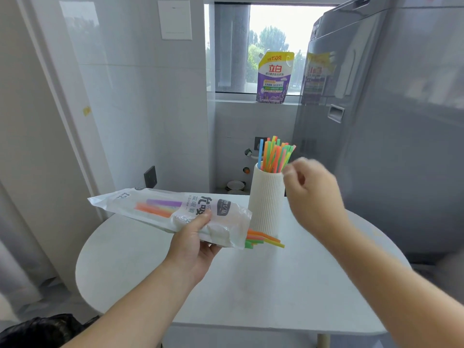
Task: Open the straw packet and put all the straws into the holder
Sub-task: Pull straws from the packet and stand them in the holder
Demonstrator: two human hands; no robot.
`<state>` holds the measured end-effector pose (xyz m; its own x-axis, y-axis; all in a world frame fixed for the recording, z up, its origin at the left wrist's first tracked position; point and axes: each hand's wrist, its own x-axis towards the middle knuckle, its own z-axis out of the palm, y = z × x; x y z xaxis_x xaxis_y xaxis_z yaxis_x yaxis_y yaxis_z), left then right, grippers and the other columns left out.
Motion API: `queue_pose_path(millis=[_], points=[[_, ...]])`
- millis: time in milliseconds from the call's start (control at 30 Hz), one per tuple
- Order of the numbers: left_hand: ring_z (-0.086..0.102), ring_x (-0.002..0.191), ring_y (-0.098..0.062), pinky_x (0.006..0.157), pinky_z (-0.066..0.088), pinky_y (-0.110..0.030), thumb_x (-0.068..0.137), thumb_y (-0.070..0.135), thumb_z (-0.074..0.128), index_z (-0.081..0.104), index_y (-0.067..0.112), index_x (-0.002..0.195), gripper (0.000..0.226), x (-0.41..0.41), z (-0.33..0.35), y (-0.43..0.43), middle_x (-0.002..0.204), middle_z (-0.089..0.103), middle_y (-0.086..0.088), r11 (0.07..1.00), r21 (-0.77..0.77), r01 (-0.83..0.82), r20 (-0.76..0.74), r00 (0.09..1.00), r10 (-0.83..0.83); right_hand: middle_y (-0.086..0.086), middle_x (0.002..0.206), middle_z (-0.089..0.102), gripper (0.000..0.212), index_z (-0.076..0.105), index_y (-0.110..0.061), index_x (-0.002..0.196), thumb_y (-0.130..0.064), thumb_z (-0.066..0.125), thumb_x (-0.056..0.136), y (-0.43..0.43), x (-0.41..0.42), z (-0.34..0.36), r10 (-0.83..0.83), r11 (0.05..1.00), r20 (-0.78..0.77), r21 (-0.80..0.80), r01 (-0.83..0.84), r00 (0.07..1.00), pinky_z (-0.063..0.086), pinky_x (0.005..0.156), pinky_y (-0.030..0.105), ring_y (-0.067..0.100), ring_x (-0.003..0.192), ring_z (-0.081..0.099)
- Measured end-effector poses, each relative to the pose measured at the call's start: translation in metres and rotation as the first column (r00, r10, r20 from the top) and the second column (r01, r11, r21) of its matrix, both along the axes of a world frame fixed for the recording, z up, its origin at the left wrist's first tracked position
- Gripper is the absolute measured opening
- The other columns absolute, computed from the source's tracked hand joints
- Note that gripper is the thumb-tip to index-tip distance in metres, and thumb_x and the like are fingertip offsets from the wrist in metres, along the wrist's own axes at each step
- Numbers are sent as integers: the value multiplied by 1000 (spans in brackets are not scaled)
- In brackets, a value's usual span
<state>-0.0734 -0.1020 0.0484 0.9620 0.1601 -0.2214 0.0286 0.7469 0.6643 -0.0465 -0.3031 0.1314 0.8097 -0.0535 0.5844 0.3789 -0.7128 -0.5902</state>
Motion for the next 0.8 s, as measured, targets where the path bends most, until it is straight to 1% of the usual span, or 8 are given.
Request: queue_pose_path(millis=[33,100,167,233,333,467,600,800], points=[[78,92,-24,59,62,-37,93,7,67,58,20,137,47,0,0,0,116,77,-9,1000,1,-7,3,1000,7,7,81,60,36,59,-10,81,-36,43,101,3,-11,-11,33,999,-172,22,-29,985,44,68,38,25,79,57],[78,92,-23,60,62,-36,94,8,66,60,19,136,44,0,2,0,115,78,-7,1000,12,-15,12,1000,15,4,88,66,37,63,-18,92,-46,41,102,6,-26,-32,134,991,-511,79,-109,849,51,66,37,22,76,64],[78,92,-22,60,61,-35,95,8,66,61,18,135,41,-1,4,-1,115,78,-7,999,29,-17,22,1000,16,8,99,70,35,67,-20,106,-48,46,102,7,-34,-47,309,944,-664,298,-138,681,55,62,32,19,69,66],[78,91,-21,60,62,-34,95,9,66,62,17,133,40,-3,6,-3,114,78,-6,999,44,-17,31,999,16,15,101,71,27,71,-15,107,-37,57,100,6,-37,-53,486,828,-623,552,-96,614,55,59,29,19,61,61],[77,91,-21,61,62,-34,95,9,66,63,17,131,37,-5,7,-4,114,78,-7,998,66,-17,42,999,15,19,97,73,17,75,-8,103,-20,69,94,5,-38,-59,571,728,-517,678,-103,638,53,60,29,18,60,58],[77,96,-22,62,62,-34,94,9,67,62,17,133,40,-6,8,-4,118,76,-9,997,77,-22,45,999,18,13,79,73,7,77,-3,89,-10,74,89,9,-38,-60,531,748,-478,652,-122,700,55,62,27,16,62,62],[76,97,-23,62,61,-35,94,10,67,60,18,136,44,-5,8,1,120,76,-8,997,68,-34,46,998,31,14,75,72,6,76,-1,86,-6,74,88,4,-35,-56,485,762,-454,638,-107,748,59,65,29,18,62,67],[77,91,-21,63,64,-36,95,9,66,64,18,129,35,-4,8,4,113,77,-6,999,38,-28,17,999,27,14,73,72,7,75,-2,81,-6,77,85,-4,-33,-52,471,745,-404,659,-108,784,59,67,31,22,64,69]])
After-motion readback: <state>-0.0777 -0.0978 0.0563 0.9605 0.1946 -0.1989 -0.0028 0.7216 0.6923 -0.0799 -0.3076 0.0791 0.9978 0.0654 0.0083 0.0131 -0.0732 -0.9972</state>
